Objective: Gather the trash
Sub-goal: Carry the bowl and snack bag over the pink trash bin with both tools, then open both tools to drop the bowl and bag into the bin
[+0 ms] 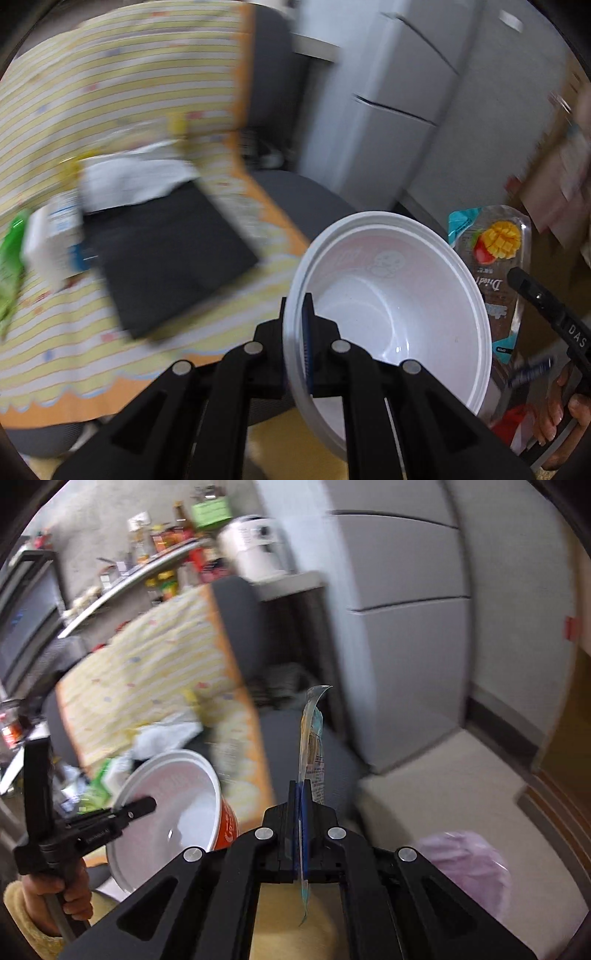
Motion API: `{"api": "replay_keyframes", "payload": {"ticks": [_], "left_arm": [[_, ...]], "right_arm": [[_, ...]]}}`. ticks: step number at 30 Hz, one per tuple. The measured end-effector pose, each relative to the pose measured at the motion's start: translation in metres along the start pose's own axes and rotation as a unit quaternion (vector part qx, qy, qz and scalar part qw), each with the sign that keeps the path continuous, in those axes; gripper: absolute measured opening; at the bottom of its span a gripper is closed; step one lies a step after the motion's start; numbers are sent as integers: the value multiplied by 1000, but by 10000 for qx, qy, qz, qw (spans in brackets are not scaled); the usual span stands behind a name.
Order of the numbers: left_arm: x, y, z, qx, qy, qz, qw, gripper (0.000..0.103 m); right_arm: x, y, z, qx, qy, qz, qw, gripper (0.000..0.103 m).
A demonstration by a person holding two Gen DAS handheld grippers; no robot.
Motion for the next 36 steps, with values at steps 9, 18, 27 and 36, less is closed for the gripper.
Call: {"api": "replay_keyframes", "payload": {"ticks": [9, 18, 27, 36], "left_arm": [[-107, -6, -76, 491, 660, -1075, 9908, 5], [-195, -1, -147, 1109, 1181, -1599, 9737, 5], [-217, 1, -169, 1125, 1134, -1952, 9677, 48], [-176, -3, -149, 1042, 760, -1664, 9776, 48]], "right_arm": [[-106, 25, 9, 61, 995, -874, 9912, 2], [-165, 23, 23, -100, 1274, -1372, 9823, 2], [-188, 38, -8, 360, 1244, -1612, 9784, 6], [-184, 44, -27, 587, 1342, -1639, 9755, 22]]}}
Point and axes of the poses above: each gripper's, at about its wrist camera, not at the fingertips, and z roughly against the way its jaws point, x to its left, y to its underside, the point moved 1 cm from there along -z, roughly the way its jaws point, and after that the axes turned 13 degrees about -z, right-handed, at the moved point
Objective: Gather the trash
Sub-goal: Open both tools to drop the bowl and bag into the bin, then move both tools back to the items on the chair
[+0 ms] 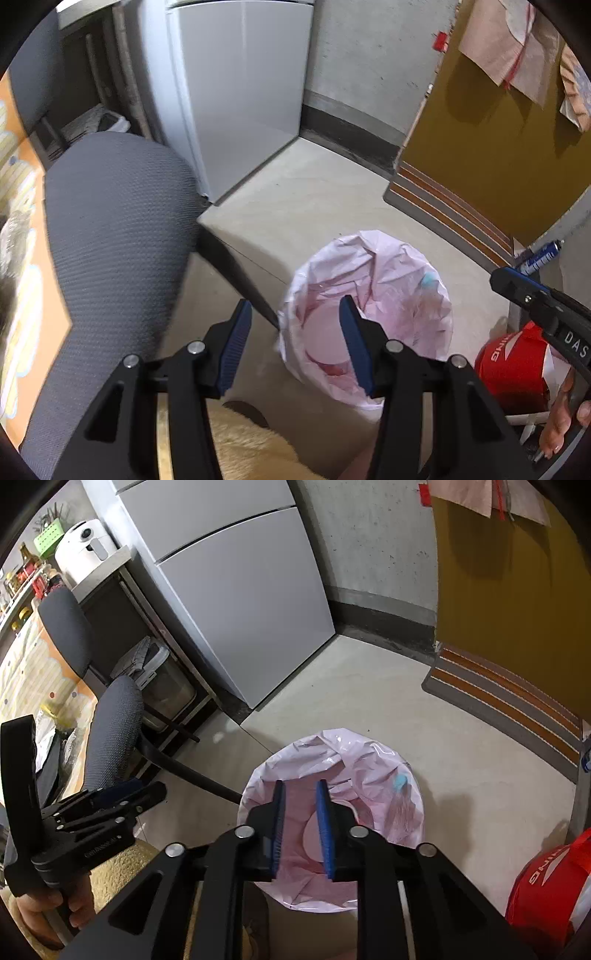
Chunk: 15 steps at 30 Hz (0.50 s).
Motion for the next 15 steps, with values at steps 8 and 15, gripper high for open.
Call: {"api": "replay_keyframes", "payload": {"ticks": [8, 15], "left_arm": [[20, 11, 31, -210, -111, 220, 9995, 48], [42, 39, 67, -367, -443, 401, 9975, 48]], "right_arm": [[26, 2, 26, -211, -103, 257, 9994, 23], [60, 9, 44, -358, -207, 589, 9974, 25]]}}
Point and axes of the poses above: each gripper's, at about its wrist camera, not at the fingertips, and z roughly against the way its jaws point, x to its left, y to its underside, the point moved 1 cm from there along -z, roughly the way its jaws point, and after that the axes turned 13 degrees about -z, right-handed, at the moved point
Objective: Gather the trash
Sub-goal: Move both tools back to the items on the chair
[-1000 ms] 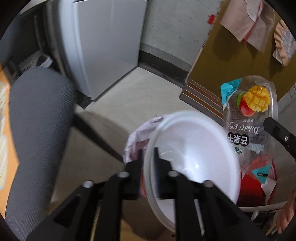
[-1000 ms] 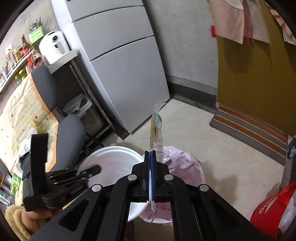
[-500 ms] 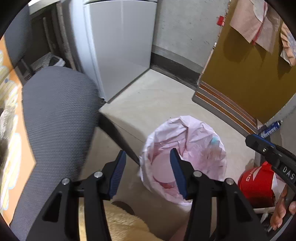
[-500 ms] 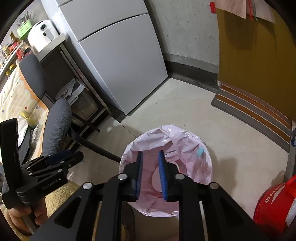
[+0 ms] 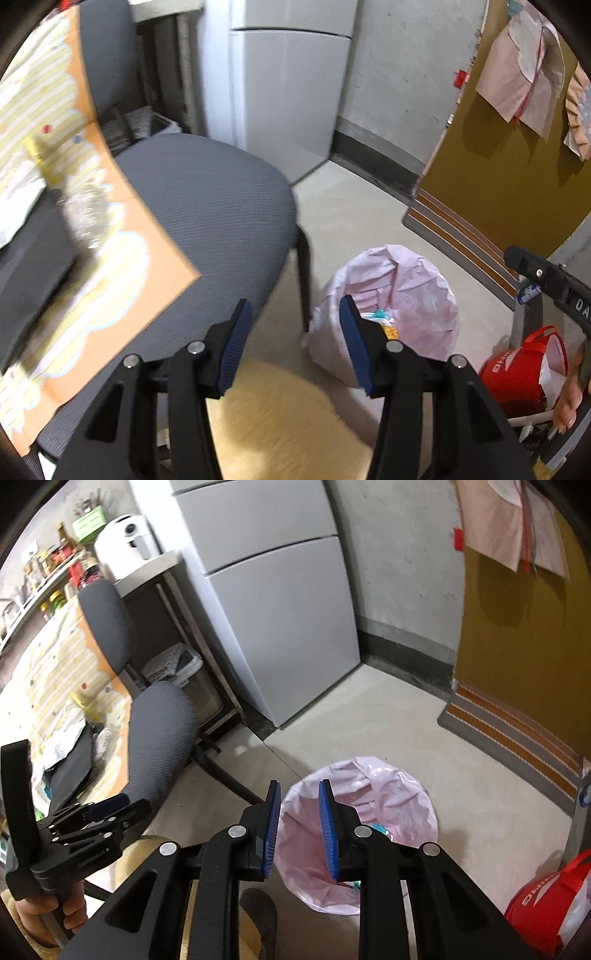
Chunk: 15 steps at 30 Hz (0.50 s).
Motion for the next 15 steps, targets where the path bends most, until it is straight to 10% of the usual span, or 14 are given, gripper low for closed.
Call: {"api": "replay_keyframes", "payload": {"ticks": [15], "left_arm": [[103, 85, 93, -32, -999, 1226, 9874, 48]], "right_arm": [[116, 44, -5, 879, -558, 1503, 9831, 45]]}}
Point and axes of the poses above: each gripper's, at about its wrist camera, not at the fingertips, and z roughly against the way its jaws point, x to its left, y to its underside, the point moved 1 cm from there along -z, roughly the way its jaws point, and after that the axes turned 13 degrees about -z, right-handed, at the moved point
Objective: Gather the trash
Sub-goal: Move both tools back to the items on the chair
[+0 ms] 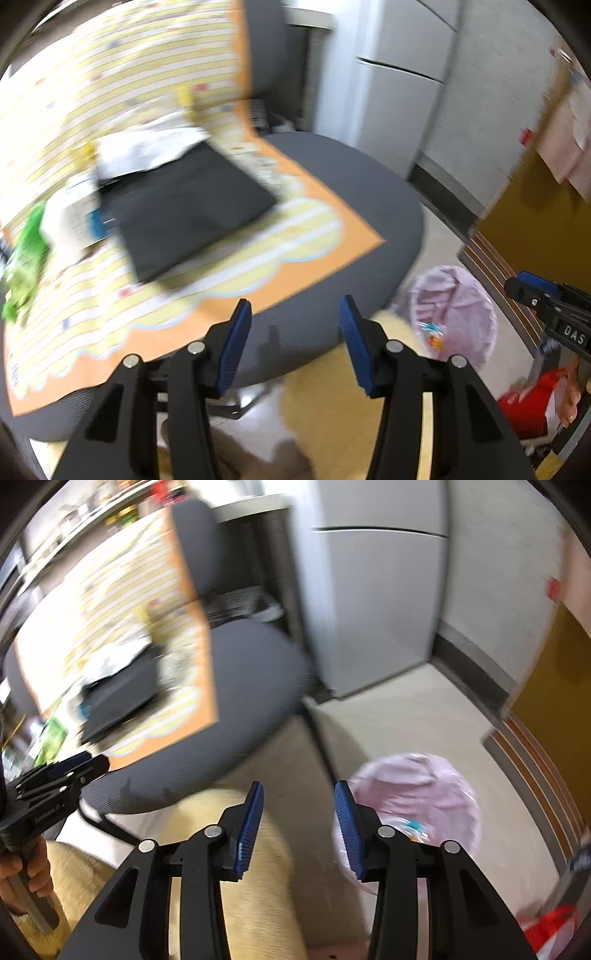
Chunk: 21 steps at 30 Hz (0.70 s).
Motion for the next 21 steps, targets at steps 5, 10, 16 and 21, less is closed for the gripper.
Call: {"api": "replay_keyframes", "payload": {"ticks": [5, 10, 16, 21], "left_arm": [[55, 23, 19, -54, -438, 597, 9972, 51], [99, 42, 33, -26, -958, 1028, 9901, 58], [142, 58, 43, -42, -1241, 1468, 9814, 58], [172, 59, 44, -118, -1334, 1687, 9765, 58]], "right_arm": [[50, -5, -14, 72, -425, 482, 9979, 50], [96, -7, -31, 190, -708, 899, 9933, 56], [147, -9, -44, 282, -981, 1387, 9851, 59], [183, -14, -60, 323, -994, 1882, 9766, 59]]}}
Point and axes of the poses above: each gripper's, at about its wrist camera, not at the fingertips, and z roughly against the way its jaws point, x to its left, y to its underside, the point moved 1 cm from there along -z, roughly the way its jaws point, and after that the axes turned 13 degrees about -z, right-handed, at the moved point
